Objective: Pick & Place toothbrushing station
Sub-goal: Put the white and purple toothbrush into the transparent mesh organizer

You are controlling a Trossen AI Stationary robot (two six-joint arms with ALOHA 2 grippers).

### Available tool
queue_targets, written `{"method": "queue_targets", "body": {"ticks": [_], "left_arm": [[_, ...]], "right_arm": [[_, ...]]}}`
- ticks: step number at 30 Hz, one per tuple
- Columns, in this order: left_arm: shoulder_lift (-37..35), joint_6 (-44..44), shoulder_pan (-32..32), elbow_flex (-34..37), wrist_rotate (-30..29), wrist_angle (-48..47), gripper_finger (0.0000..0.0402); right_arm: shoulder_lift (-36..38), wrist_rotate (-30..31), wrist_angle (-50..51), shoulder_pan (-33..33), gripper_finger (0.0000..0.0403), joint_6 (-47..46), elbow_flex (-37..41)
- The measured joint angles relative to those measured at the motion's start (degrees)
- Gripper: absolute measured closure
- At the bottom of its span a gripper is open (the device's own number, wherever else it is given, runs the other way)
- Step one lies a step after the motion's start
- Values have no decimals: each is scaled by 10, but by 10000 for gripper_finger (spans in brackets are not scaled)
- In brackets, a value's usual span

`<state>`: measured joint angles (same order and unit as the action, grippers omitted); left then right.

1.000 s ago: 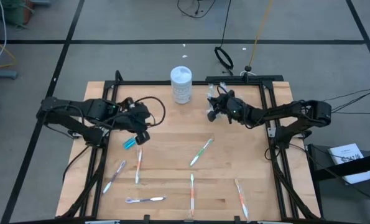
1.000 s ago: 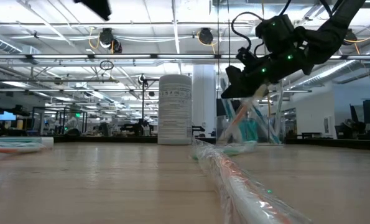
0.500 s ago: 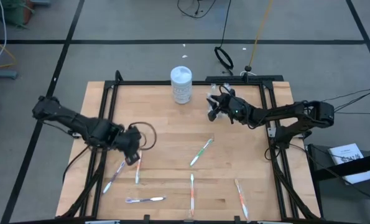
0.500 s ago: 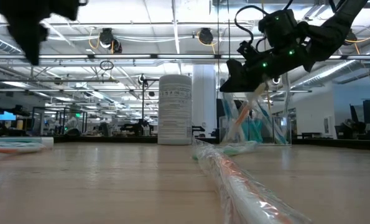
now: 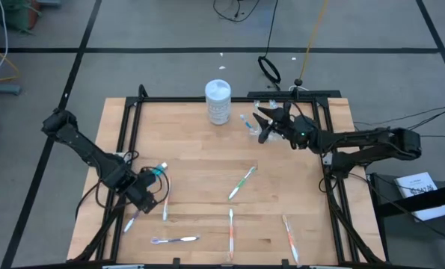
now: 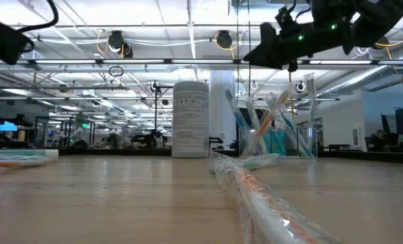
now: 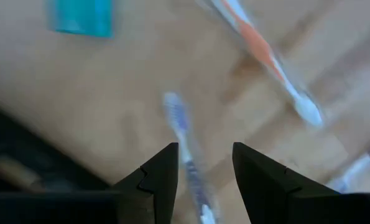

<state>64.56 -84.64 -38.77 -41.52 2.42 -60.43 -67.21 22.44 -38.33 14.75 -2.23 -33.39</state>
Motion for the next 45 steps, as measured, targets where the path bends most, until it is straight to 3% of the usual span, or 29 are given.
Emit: {"method": "queue_targets", "body": {"ticks": [14,27,35,39,45], "left_arm": [[46,-91,-56,98,61,110,245],[109,-92,-57,101,53,201,248],[115,-71,-52,101,47,187,342],[107,-31,-44,89,12,176,391],[80,33,-16,50,-115,158,384]], "right_arm": [[29,-1,0,-18,268,1,0],[29,-1,9,-18,269,-6,2],[29,-2,9,-29,272,-32,2],[29,-3,-3,-37,273,-30,2],[29,-2,-9,-44,273,-31,2]]}}
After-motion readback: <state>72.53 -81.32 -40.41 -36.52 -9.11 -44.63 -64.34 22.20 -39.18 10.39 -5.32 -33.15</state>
